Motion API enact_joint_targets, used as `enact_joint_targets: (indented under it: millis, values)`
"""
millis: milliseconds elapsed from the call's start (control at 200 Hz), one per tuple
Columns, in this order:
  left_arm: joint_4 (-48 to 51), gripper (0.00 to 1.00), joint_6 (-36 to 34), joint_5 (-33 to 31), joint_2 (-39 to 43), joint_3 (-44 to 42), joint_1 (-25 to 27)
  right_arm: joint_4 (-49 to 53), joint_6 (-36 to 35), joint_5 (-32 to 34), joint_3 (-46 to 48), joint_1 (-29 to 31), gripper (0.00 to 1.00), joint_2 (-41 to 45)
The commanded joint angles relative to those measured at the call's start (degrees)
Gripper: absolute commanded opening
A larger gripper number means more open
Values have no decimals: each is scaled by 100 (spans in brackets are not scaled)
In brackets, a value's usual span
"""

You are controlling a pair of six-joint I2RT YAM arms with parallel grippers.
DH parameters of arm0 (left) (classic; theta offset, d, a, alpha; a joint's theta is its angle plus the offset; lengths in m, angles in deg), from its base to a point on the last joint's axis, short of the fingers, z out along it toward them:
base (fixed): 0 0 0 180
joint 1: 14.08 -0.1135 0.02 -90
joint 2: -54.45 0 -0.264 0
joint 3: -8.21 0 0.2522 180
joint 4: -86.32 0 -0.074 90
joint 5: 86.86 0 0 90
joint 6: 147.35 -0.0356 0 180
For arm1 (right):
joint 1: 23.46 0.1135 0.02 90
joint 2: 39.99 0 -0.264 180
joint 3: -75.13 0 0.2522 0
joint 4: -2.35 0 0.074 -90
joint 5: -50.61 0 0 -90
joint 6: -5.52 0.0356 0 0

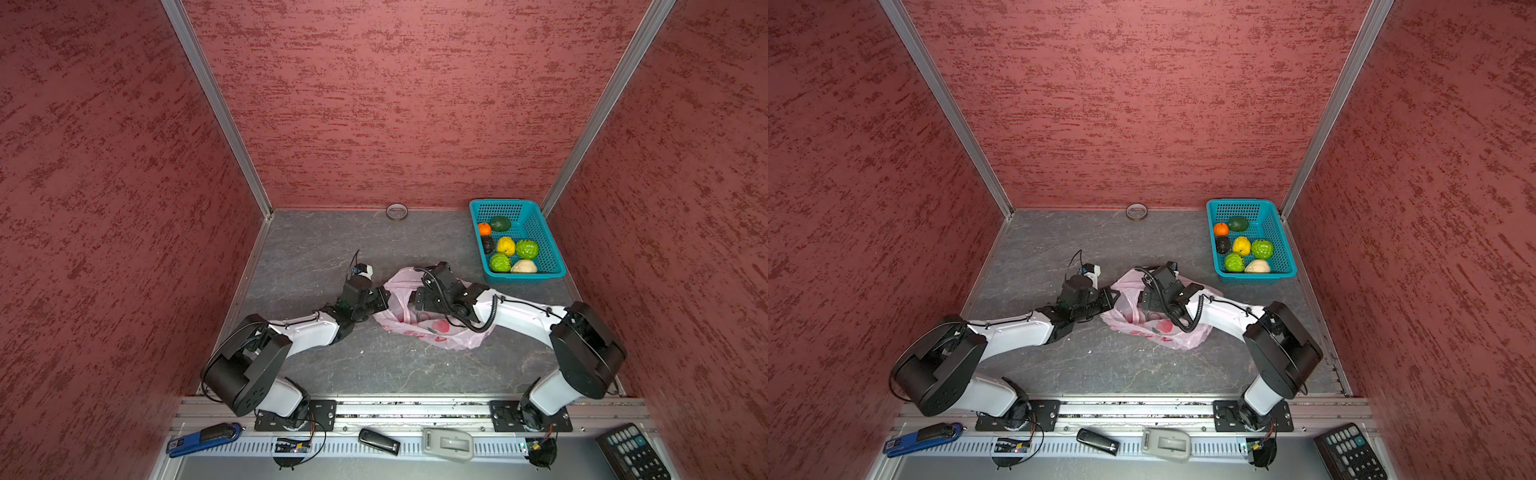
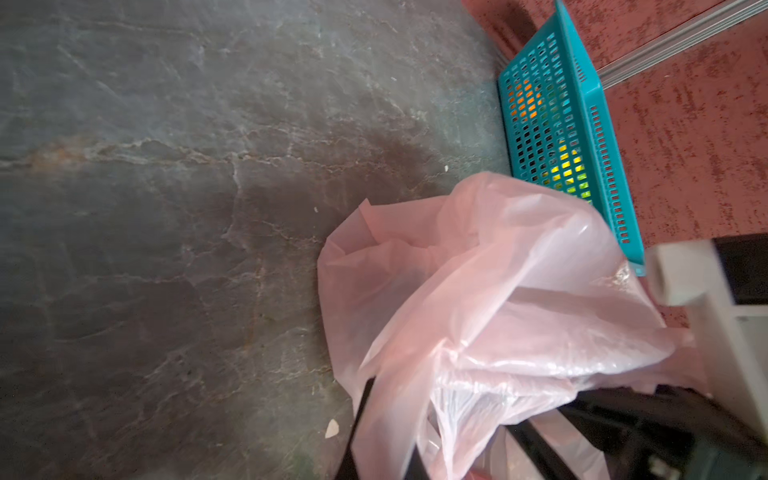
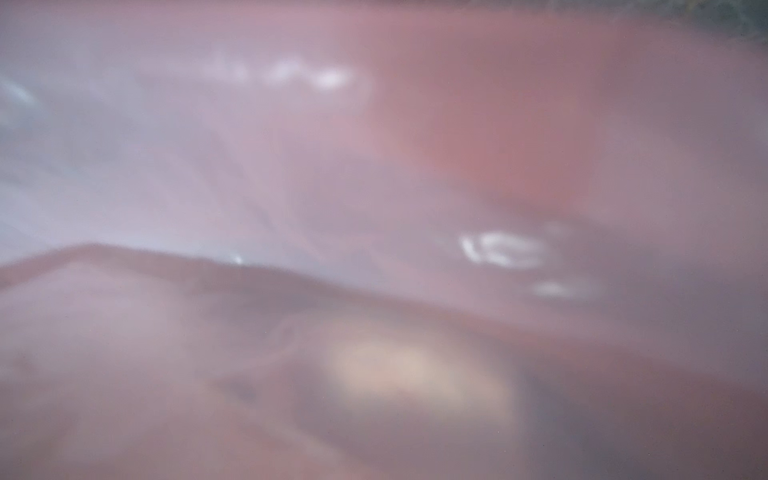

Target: Untie the knot of the plastic bag and take out the fruit

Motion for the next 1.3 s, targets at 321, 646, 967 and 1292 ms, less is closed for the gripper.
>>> enact_joint_targets:
  millis: [321, 646, 967, 1292]
  values:
    - [637, 0, -160, 471, -68, 356, -204, -449, 794, -63, -831, -155, 96, -870]
    - [1044, 0, -352, 914, -465, 648, -407, -749, 778, -633, -1078, -158, 96, -1376]
    - [1787, 0, -614, 669, -635, 951, -439, -701, 503, -947, -1292, -80, 98, -1603]
    - [2229, 0, -800, 517, -895, 1184, -446, -226, 143, -1174, -1524, 134, 98, -1925]
